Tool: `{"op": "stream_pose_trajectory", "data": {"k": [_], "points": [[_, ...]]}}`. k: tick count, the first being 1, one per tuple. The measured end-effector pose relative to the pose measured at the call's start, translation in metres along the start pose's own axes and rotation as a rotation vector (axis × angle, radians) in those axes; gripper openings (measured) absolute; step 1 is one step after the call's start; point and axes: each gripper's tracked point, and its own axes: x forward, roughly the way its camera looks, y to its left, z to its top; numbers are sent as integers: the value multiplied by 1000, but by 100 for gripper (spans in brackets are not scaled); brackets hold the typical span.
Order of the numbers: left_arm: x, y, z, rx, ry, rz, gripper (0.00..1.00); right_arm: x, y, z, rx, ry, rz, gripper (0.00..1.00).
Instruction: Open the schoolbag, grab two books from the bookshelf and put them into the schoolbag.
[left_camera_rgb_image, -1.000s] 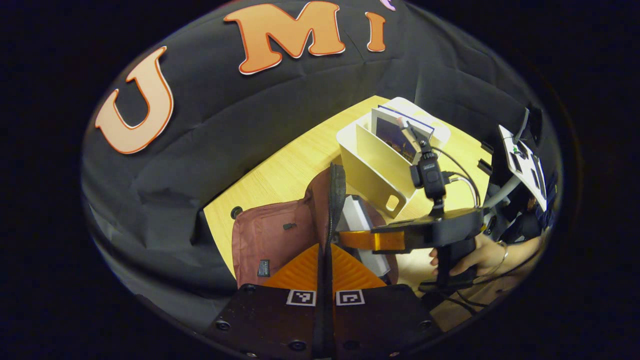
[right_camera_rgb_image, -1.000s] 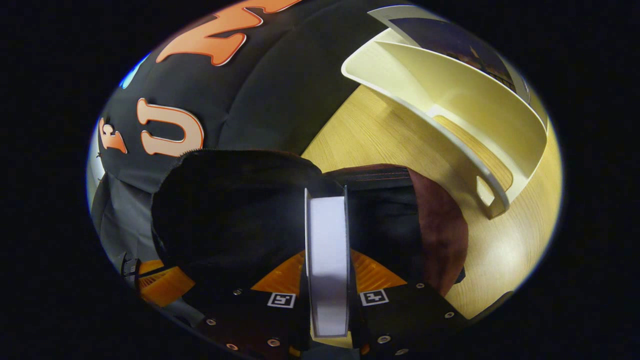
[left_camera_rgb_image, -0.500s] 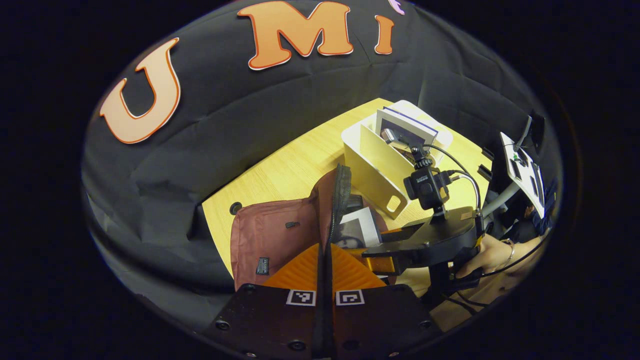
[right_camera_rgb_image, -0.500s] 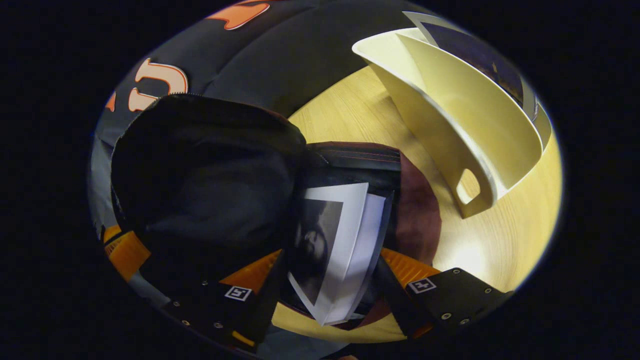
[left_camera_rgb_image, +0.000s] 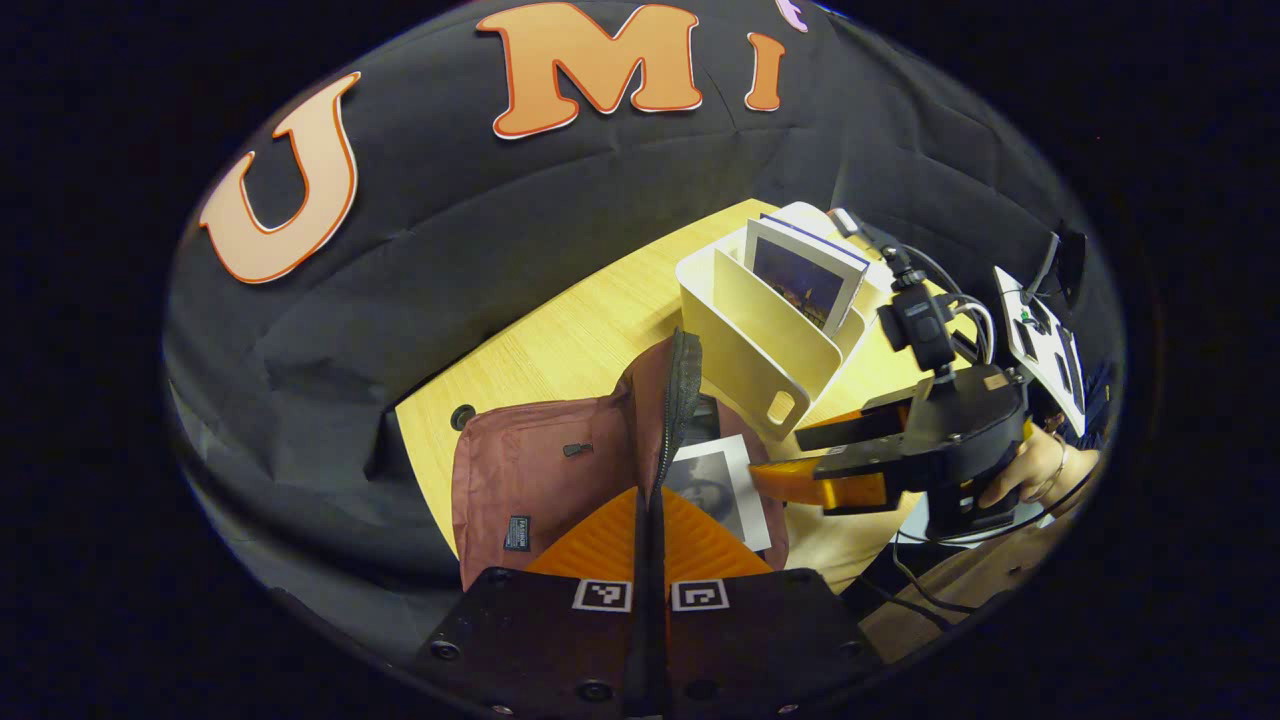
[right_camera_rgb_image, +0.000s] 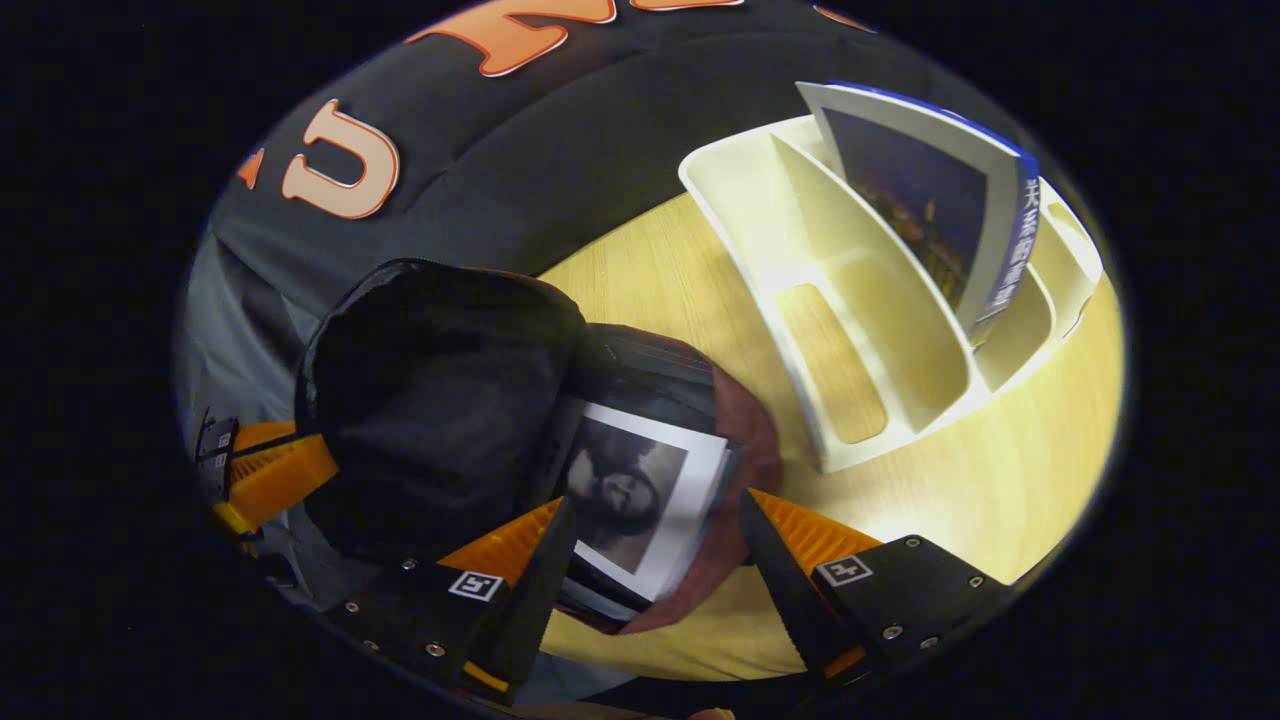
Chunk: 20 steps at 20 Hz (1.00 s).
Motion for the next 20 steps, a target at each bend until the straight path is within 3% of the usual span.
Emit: {"op": "stream_pose_trajectory", "data": {"k": [8, 12, 17, 20], "points": [[4, 0, -5, -8, -3, -12, 1, -97, -82, 28, -121, -22, -160, 98], [8, -5, -9, -11, 2, -25, 1, -138, -96, 67, -173, -14, -203, 98], [9, -6, -8, -18, 4, -27, 1, -148, -93, 123, -194, 24, -182, 98], [11, -7, -10, -35, 6, -32, 1, -133, -104, 162, -244, 54, -229, 98]]}}
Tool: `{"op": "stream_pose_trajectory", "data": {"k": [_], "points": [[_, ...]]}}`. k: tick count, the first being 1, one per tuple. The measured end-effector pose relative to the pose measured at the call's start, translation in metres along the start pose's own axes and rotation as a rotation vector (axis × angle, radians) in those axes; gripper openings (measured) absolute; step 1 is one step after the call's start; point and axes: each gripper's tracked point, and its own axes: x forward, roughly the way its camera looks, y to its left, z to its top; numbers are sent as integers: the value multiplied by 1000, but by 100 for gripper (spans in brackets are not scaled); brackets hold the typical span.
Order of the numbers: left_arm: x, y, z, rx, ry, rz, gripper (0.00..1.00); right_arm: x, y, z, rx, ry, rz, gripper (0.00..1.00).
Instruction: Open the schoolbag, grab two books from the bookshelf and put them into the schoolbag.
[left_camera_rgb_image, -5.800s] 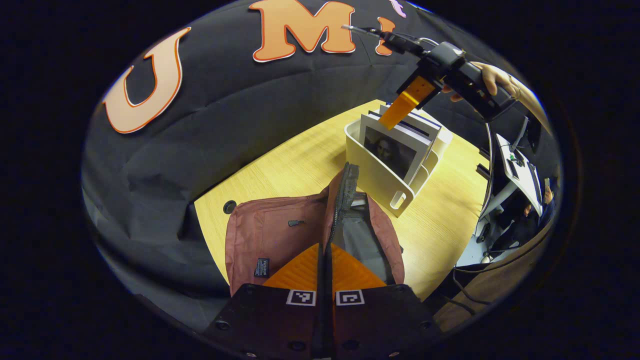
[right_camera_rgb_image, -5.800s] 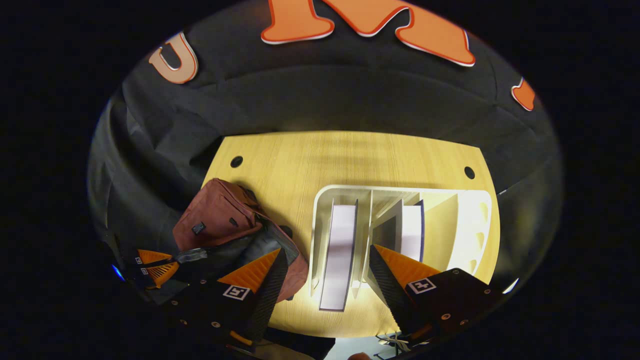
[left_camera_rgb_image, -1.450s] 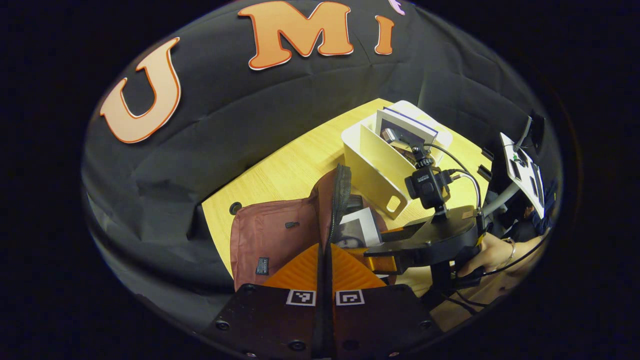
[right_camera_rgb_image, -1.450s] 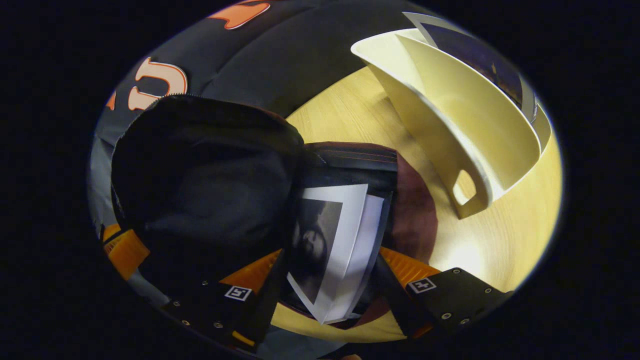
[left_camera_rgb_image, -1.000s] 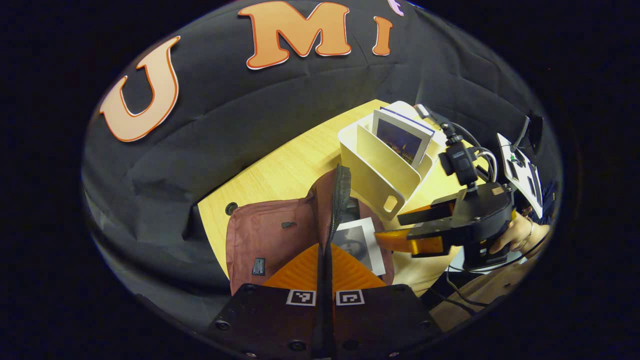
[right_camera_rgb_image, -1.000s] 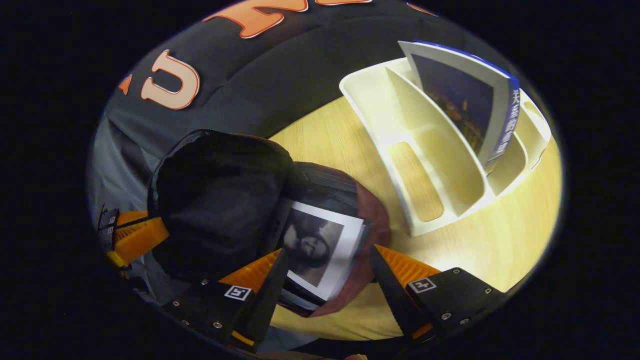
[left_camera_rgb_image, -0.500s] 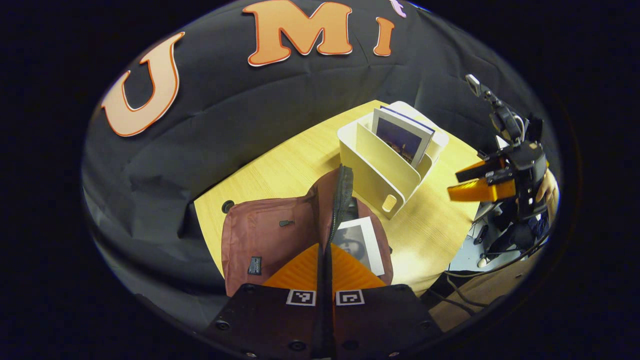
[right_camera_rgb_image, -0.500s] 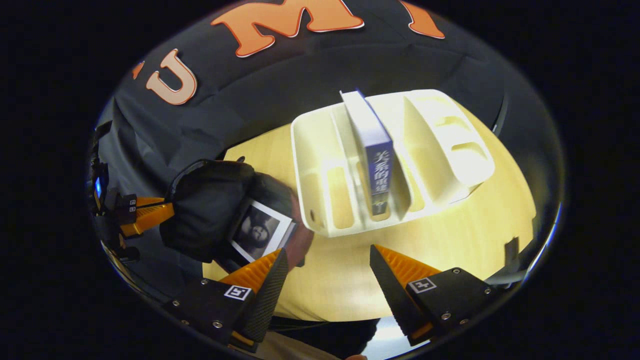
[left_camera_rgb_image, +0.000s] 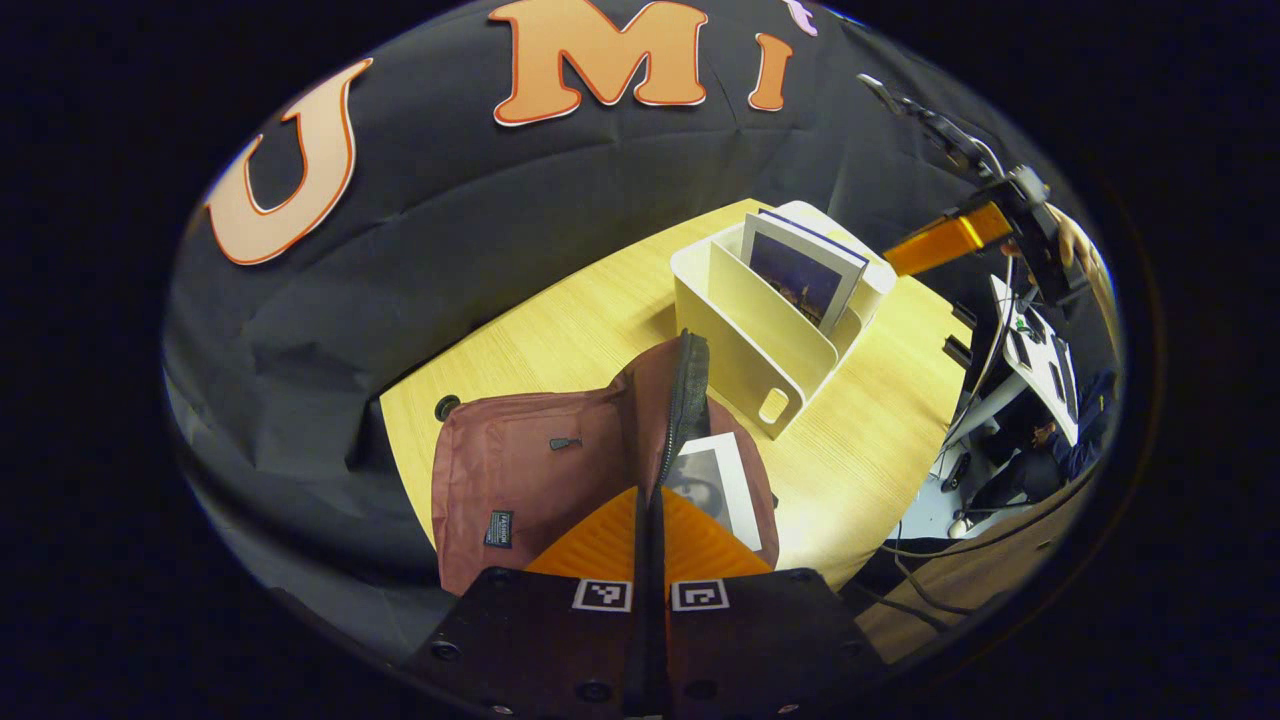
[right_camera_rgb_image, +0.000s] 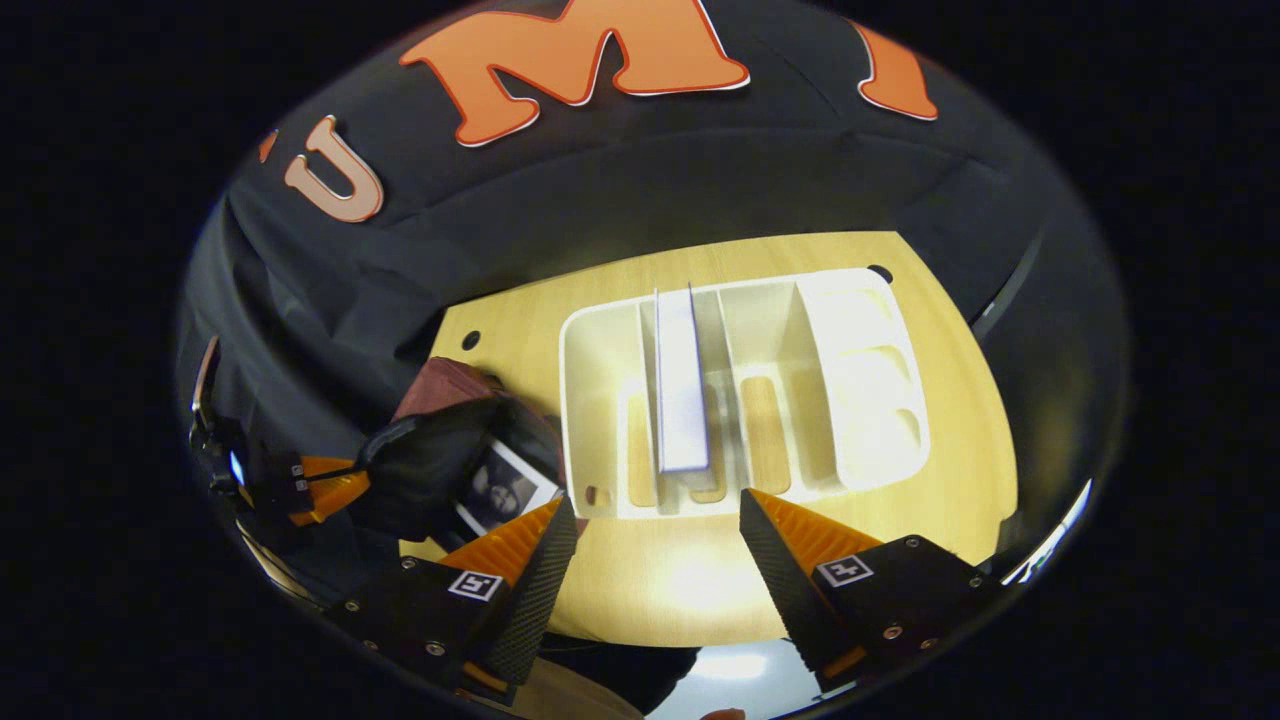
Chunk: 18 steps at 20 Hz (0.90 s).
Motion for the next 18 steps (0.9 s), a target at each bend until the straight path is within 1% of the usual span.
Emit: {"op": "stream_pose_trajectory", "data": {"k": [1, 4, 7, 10, 13, 15, 16, 17, 18], "points": [[1, 0, -1, -8, 1, -3, 1, 6, -2, 12, -8, 11, -8, 98], [1, 2, -4, -25, 7, 0, 0, 29, 1, 41, 3, 55, 3, 98], [2, 5, -5, -33, 9, 7, 1, 56, -7, 60, -43, 89, -50, 98], [5, 7, -6, -44, 13, 5, 1, 78, -5, 56, -47, 167, -56, 98], [8, 8, -8, -50, 17, 1, 1, 92, -6, 48, -67, 228, -84, 98], [11, 10, -9, -54, 21, -1, 1, 96, -9, 46, -98, 250, -103, 98], [12, 11, -9, -55, 23, -3, 1, 100, -11, 44, -103, 262, -111, 74], [12, 11, -9, -55, 26, -6, 1, 103, -13, 40, -106, 277, -123, 65], [13, 10, -9, -55, 28, -8, 1, 95, -14, 44, -112, 273, -137, 51]]}}
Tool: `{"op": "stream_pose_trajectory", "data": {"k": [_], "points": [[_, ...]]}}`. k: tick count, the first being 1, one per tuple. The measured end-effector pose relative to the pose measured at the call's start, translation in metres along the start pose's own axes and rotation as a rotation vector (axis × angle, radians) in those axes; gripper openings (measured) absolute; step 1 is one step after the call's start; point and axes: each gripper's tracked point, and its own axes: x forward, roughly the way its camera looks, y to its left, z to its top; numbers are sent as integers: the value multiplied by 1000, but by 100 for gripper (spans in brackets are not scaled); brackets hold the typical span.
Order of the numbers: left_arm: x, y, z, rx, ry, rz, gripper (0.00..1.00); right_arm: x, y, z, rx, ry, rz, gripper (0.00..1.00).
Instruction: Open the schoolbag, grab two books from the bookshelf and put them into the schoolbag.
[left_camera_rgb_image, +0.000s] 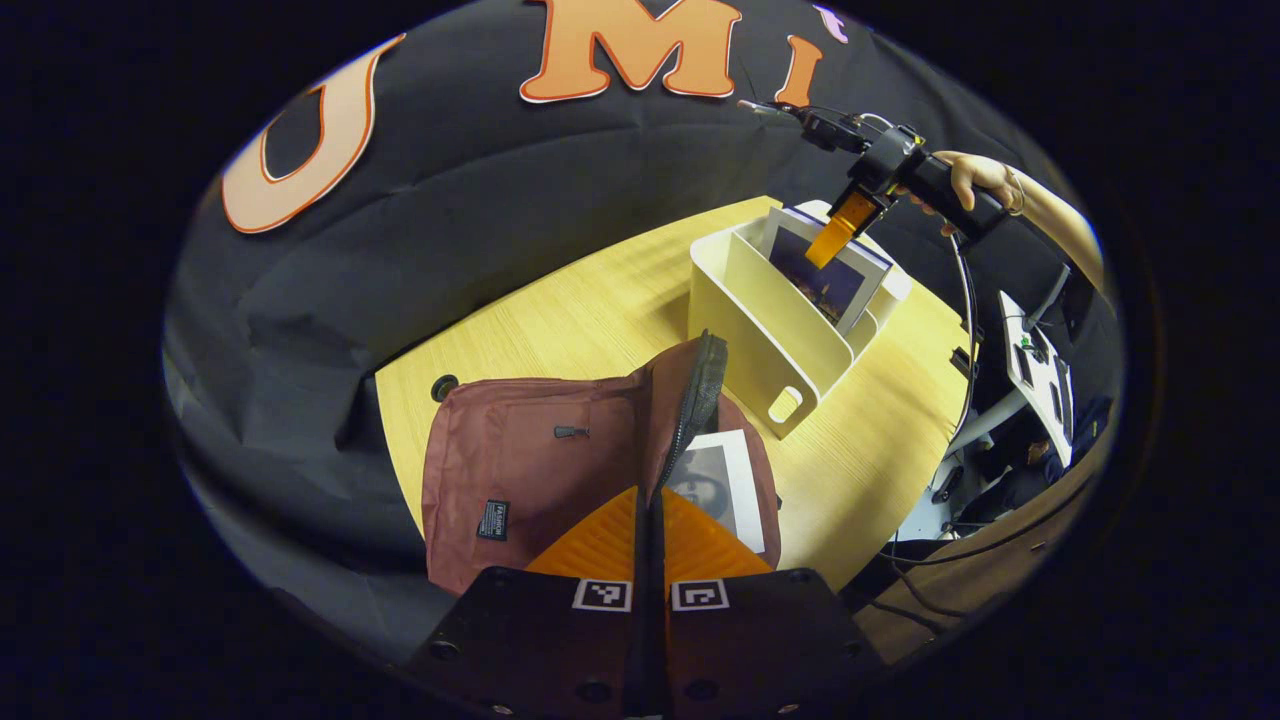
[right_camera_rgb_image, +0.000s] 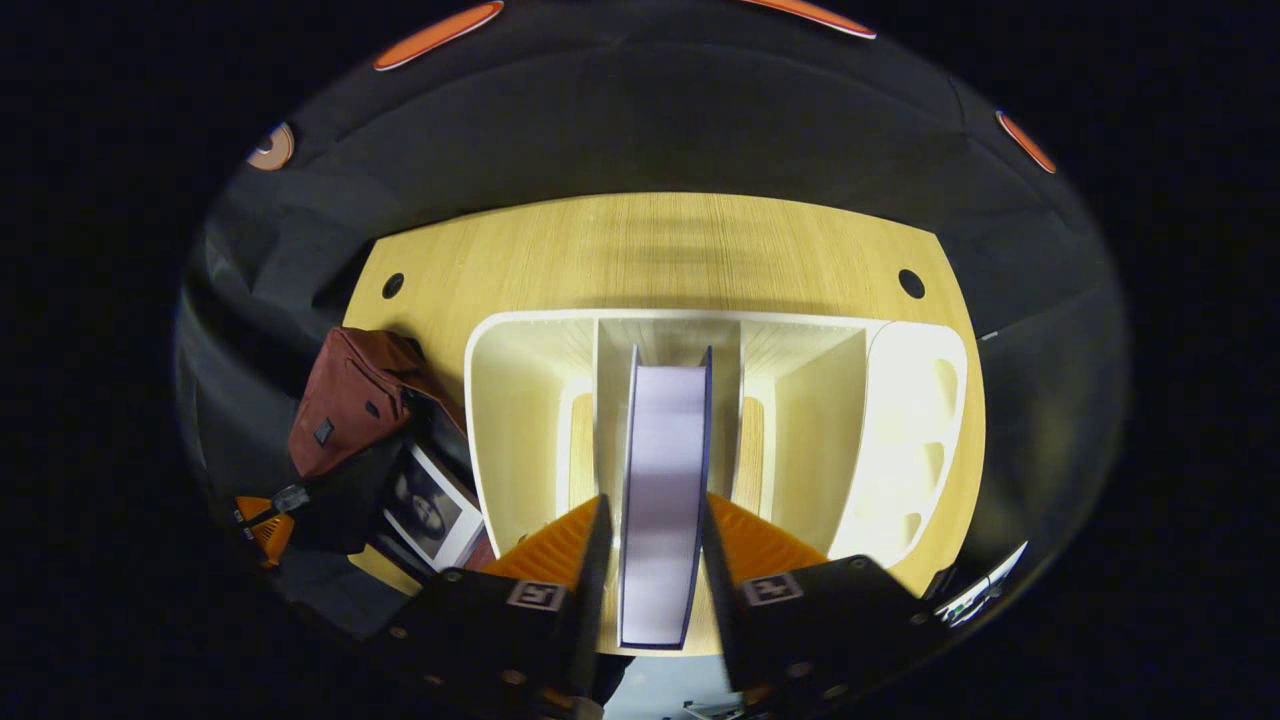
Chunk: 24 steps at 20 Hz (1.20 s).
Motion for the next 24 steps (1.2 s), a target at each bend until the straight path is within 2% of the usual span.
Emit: {"op": "stream_pose_trajectory", "data": {"k": [1, 4, 10, 17, 20, 24], "points": [[1, -1, 0, 1, 1, -2, 1, 8, -3, 1, -3, -5, -4, 38], [3, 0, 1, 2, 6, -7, 1, 7, -5, -2, -28, 0, -6, 30], [4, -1, 0, 0, 8, -7, 1, -14, -2, -2, -7, -36, 15, 29], [6, -4, -5, 5, 6, -13, 0, -103, -17, 4, 35, -185, 6, 29], [7, 2, -6, -3, 5, -6, 1, -152, -5, -10, 81, -242, 88, 29], [6, 9, -6, 1, 3, 7, 1, -196, 7, -39, 135, -330, 175, 29]]}}
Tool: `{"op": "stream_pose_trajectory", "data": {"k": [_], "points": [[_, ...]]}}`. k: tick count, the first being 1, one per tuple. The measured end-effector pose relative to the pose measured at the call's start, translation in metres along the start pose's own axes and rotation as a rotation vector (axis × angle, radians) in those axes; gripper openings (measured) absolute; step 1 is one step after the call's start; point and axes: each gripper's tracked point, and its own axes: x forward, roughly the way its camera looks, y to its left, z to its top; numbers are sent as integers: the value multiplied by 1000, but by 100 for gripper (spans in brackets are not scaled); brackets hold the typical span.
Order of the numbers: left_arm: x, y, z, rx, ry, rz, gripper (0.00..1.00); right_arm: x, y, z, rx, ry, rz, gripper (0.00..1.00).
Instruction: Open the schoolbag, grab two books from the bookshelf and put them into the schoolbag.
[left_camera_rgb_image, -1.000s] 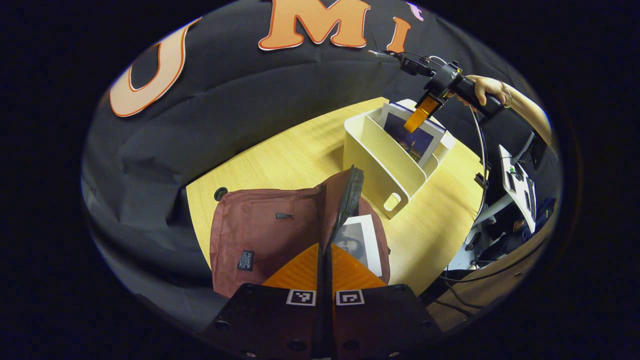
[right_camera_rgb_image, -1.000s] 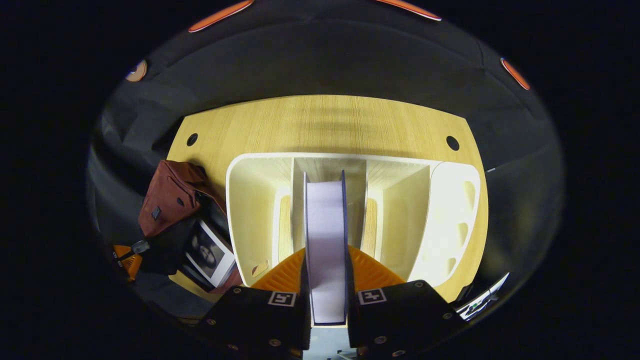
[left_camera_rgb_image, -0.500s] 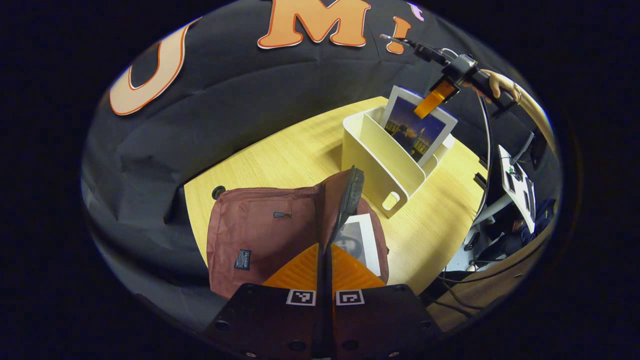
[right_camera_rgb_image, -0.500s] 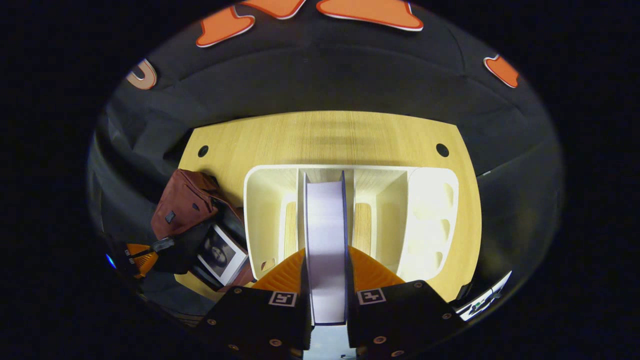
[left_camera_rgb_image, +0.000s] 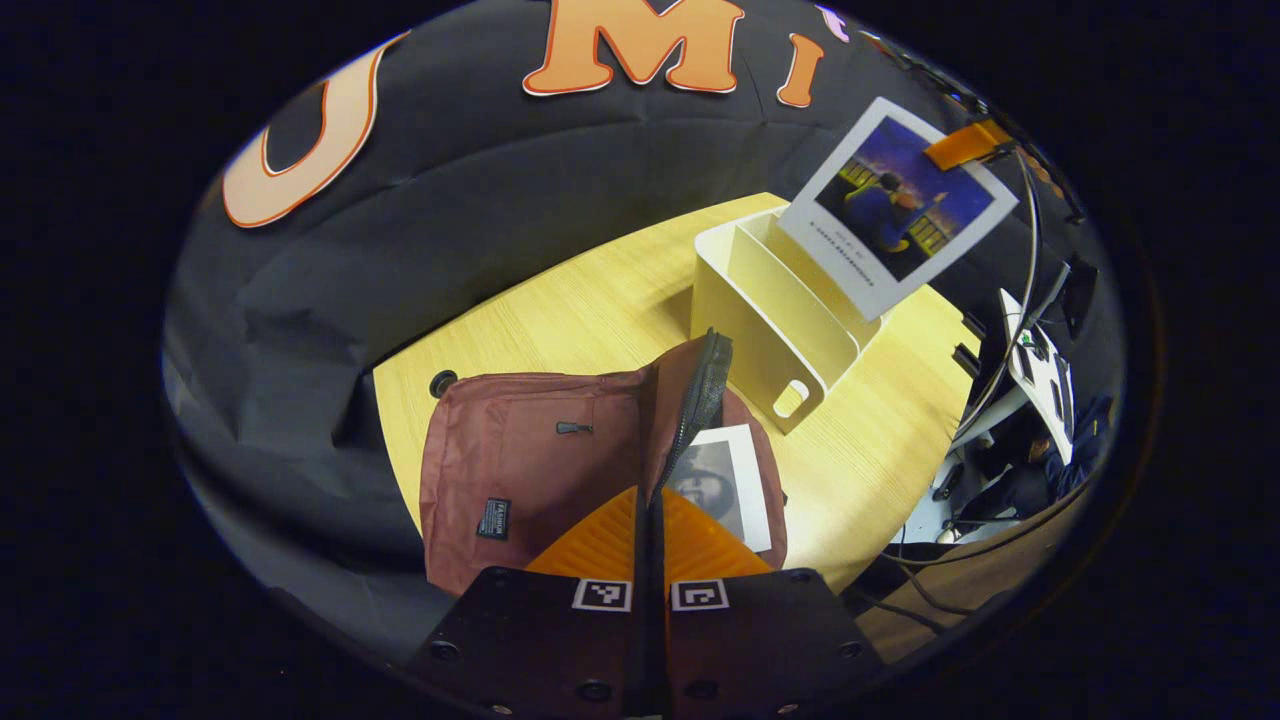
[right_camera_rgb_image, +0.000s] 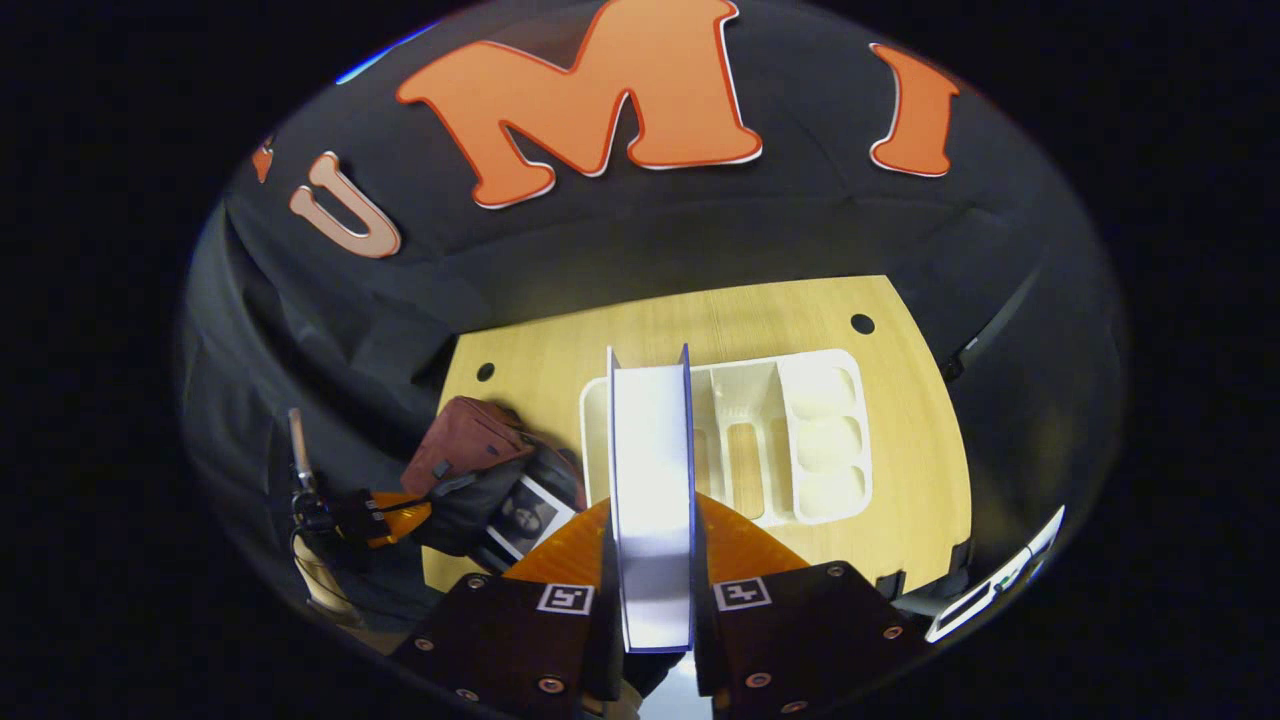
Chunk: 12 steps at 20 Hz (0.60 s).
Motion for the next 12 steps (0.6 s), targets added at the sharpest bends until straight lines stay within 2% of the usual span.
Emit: {"op": "stream_pose_trajectory", "data": {"k": [3, 5, 8, 12], "points": [[-1, 1, 2, 13, 2, 10, 1, -16, 22, -30, 84, -20, 106, 29], [-3, 0, 3, 21, 2, 10, 1, -12, 34, -54, 136, -13, 172, 29], [-7, -2, 5, 40, 6, 15, 1, 7, 48, -96, 204, 55, 245, 29], [-16, -1, 12, 71, 4, 30, 1, 43, 66, -121, 291, 78, 325, 29]]}}
